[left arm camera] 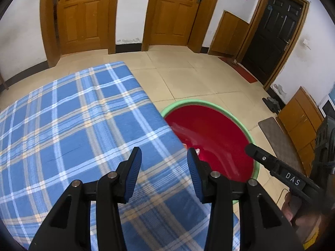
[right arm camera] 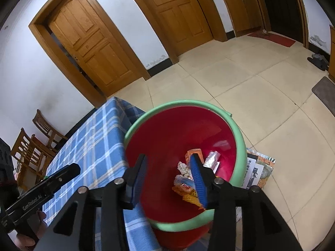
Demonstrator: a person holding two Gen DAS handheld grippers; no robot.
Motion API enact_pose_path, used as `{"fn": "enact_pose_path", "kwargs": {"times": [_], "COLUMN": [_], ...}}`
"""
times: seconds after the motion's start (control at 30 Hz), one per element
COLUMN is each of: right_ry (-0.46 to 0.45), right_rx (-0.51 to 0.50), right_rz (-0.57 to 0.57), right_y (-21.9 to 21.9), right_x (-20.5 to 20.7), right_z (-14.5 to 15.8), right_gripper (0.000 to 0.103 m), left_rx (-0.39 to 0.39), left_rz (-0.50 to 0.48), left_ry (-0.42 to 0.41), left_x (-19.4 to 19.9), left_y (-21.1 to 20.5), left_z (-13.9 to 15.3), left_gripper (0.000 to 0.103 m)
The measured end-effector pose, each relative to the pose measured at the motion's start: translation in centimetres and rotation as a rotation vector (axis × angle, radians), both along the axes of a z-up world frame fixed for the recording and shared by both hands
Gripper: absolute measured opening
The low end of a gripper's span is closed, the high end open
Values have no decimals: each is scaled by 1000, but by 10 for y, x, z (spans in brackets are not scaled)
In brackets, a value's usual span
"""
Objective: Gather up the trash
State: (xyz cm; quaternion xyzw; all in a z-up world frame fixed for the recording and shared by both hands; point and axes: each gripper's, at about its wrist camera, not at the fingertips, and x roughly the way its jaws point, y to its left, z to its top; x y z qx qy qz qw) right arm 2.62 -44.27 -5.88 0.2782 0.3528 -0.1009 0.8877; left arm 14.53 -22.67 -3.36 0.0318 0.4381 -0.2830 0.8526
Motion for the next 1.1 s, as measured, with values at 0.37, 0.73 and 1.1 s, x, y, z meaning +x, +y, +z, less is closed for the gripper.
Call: {"fn": "enact_pose_path", "kwargs": {"times": [0.37,0.73,1.1], "right_ry": [-41,-89,-93], "right_rx": [-72,-103,-163], "right_rz": [61,155,230], "right_y": [41,81,125], "right_x": [-21,-41,-52], "right_z": [31,54,62], "right_gripper": [54,63,85], "left_rx": [-19,-33,-8], "left_rz": [81,198,303], "left_ry": [-32,-56,-93], "left_x": [-21,-43,-71], "left_y": [45,99,137], "left_z": [20,28,38], "left_gripper": [45,53,60]}}
